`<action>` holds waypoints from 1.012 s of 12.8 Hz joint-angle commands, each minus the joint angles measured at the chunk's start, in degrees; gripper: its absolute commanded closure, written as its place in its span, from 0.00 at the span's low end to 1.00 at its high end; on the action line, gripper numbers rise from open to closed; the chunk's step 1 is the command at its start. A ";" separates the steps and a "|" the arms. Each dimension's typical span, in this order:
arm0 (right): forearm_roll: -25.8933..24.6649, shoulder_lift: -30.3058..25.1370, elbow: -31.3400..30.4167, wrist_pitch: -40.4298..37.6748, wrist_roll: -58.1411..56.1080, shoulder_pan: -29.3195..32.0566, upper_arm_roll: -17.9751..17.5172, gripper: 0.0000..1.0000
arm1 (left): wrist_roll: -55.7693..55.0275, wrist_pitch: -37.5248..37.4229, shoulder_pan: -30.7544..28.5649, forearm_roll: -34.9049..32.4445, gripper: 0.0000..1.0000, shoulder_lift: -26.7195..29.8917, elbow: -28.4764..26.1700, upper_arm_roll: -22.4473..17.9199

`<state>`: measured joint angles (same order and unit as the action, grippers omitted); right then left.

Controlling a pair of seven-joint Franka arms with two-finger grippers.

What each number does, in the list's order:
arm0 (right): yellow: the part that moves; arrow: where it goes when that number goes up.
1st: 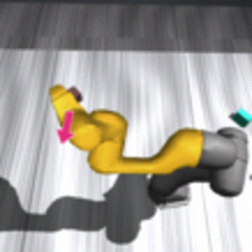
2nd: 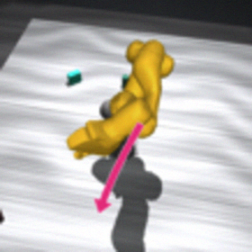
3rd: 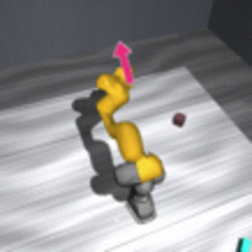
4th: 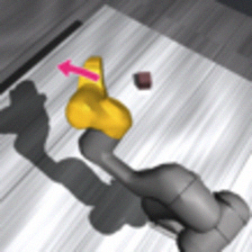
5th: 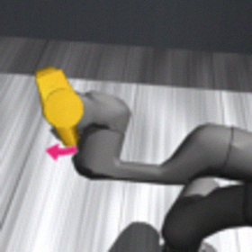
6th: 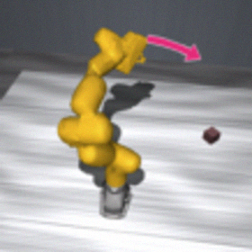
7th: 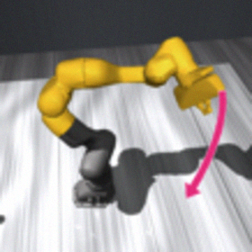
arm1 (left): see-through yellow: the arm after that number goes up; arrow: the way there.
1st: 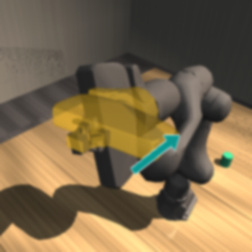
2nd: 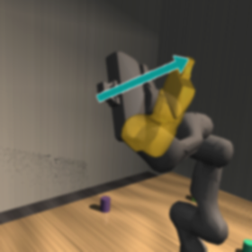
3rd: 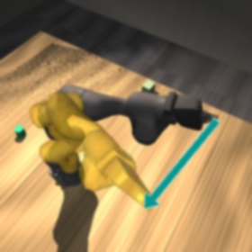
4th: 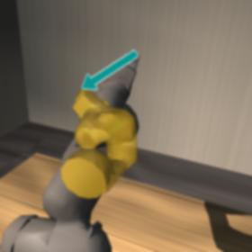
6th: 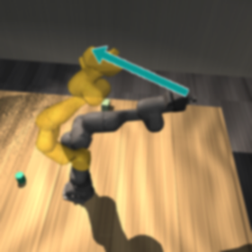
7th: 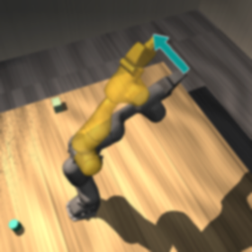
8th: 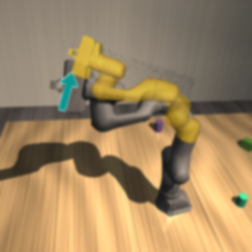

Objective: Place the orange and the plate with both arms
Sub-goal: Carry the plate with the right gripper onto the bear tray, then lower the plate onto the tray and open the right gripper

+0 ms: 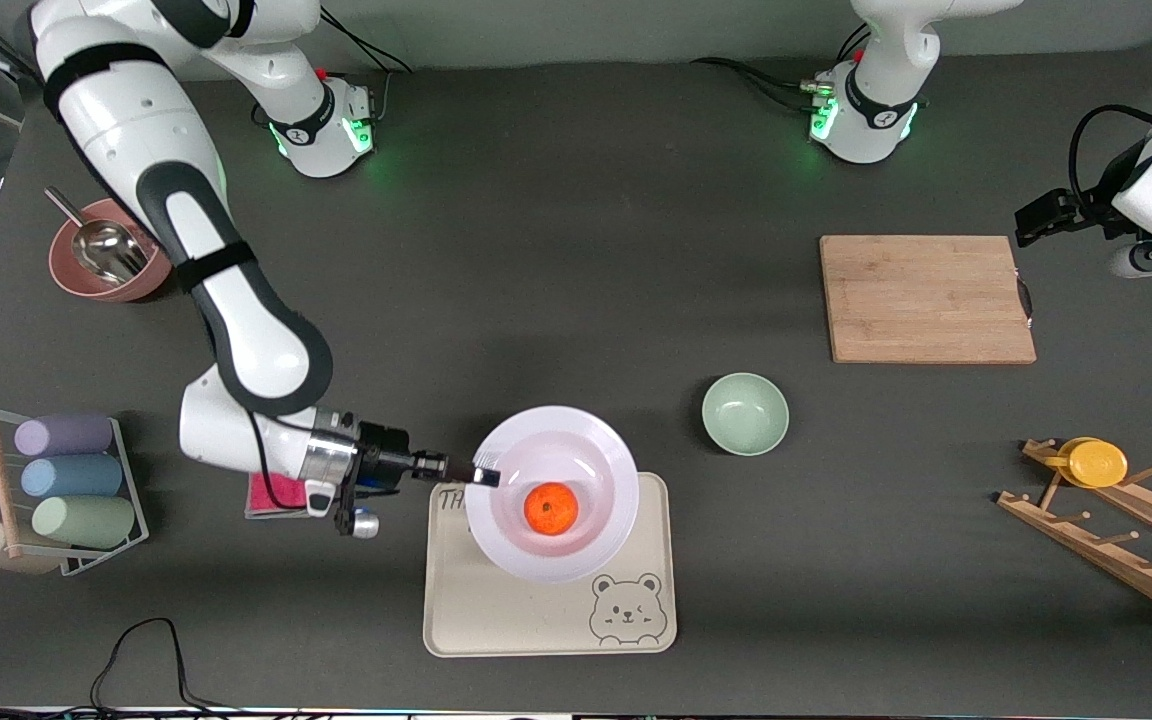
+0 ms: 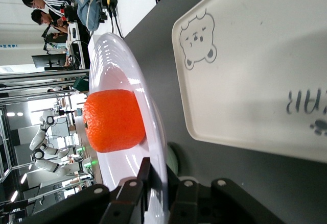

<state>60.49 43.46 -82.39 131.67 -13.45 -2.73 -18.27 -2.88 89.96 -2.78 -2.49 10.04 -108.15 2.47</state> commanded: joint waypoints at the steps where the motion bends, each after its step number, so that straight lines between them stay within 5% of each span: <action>1: -2.65 9.43 15.20 -5.54 1.68 0.09 2.87 1.00 | 0.60 0.39 -0.03 0.64 0.00 1.73 -0.75 0.08; 5: -10.99 18.14 21.48 -4.33 0.97 0.00 3.33 1.00 | -0.10 0.30 0.32 0.82 0.00 1.73 -0.74 0.43; 12: -11.00 23.16 22.19 -0.19 -0.17 -0.61 2.62 1.00 | -0.02 0.39 0.32 0.73 0.00 1.65 -0.83 0.43; 13: -11.09 23.08 22.19 -0.19 0.00 -0.70 2.62 0.72 | -0.02 0.39 0.32 0.73 0.00 1.56 -0.83 0.43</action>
<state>50.54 65.21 -62.89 130.81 -13.60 -3.08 -14.80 -2.89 89.97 -2.71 -2.23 10.46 -108.16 3.05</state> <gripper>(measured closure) 0.912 0.000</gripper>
